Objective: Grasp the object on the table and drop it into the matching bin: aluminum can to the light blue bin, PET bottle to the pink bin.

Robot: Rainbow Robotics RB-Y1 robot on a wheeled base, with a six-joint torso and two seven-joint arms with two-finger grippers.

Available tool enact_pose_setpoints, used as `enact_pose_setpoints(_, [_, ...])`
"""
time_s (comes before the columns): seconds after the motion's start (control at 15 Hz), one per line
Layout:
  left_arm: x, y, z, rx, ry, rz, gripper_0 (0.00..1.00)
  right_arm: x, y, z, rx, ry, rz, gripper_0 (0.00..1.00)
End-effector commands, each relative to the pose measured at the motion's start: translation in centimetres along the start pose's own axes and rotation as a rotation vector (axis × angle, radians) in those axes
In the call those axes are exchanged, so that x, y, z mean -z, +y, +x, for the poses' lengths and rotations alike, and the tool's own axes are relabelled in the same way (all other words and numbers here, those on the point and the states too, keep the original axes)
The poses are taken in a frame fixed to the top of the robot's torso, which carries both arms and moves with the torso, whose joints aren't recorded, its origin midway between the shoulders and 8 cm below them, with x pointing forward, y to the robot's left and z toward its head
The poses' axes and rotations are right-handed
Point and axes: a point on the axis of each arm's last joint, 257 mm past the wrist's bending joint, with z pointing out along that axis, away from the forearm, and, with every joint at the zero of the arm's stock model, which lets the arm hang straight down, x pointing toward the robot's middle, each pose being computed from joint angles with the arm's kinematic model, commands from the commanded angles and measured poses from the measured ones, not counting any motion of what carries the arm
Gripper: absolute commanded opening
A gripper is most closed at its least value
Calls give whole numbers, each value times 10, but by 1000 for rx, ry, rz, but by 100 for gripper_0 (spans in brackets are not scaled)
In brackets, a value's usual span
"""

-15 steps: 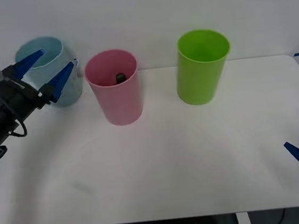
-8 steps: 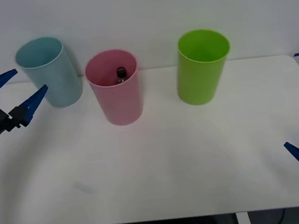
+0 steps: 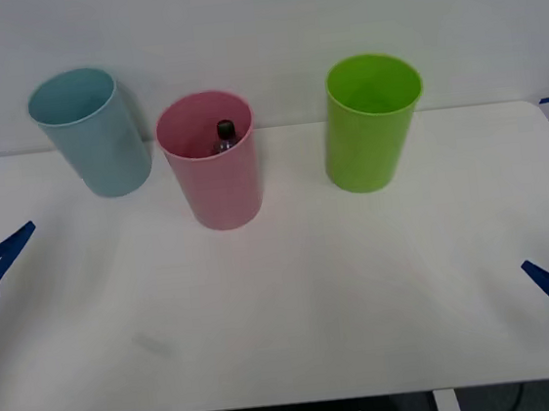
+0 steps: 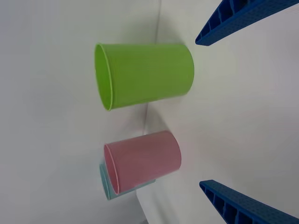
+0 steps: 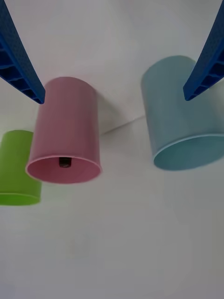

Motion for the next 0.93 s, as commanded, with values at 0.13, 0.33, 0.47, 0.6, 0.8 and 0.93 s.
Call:
enact_pose_setpoints(0.13, [35,1,21,31,56,-25,100,0,0,0,0,0,0,100])
enact_pose_setpoints(0.33, [59,-6,36,72,84,-38,100,0,0,0,0,0,0,100])
enact_pose_setpoints(0.47, [70,-11,44,97,95,-42,100,0,0,0,0,0,0,100])
enact_pose_setpoints(0.6, [77,-13,49,116,104,-47,100,0,0,0,0,0,0,100])
enact_pose_setpoints(0.8, [83,-19,55,132,116,-41,100,0,0,0,0,0,0,100])
enact_pose_setpoints(0.93, [84,-22,57,134,122,-33,100,0,0,0,0,0,0,100])
